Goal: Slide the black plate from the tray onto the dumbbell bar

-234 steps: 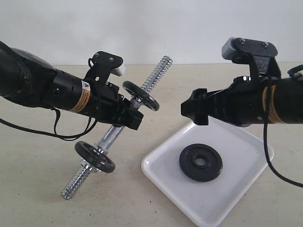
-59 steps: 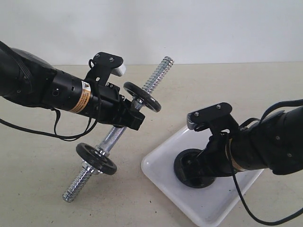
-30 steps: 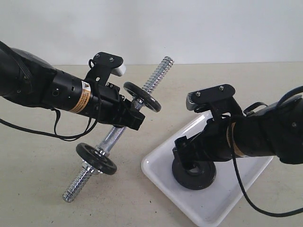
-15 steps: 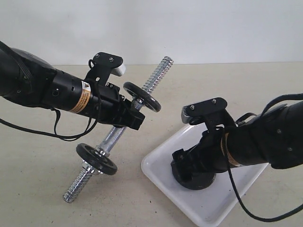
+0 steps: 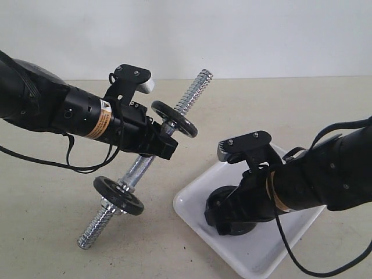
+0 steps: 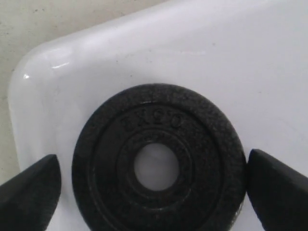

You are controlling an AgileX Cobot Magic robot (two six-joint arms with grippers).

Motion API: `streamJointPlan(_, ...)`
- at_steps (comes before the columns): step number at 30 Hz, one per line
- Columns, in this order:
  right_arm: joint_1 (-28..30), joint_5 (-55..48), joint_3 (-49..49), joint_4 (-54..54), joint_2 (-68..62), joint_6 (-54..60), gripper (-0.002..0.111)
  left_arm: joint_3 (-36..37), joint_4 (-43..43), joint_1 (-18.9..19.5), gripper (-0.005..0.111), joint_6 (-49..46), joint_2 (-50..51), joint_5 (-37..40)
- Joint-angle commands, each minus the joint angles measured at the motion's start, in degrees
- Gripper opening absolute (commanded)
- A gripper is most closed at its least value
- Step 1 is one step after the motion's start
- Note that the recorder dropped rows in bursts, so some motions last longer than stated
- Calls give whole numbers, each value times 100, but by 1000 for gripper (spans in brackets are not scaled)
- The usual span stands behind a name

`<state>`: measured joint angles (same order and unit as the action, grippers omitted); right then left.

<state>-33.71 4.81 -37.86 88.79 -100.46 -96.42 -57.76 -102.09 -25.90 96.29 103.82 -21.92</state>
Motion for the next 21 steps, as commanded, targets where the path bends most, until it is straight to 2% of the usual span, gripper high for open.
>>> streamJointPlan(1,-10,223,-12,17,-16,-7,92,-180,215,10,4,133,-344,-230)
streamJointPlan(12,-10,-265,-12,-68,-16,-368,92,-180,215,10,4,133,-344,-230)
streamJointPlan(21,-10,-117,-12,-117,-16,-500,92,-180,215,10,4,133,-344,-230)
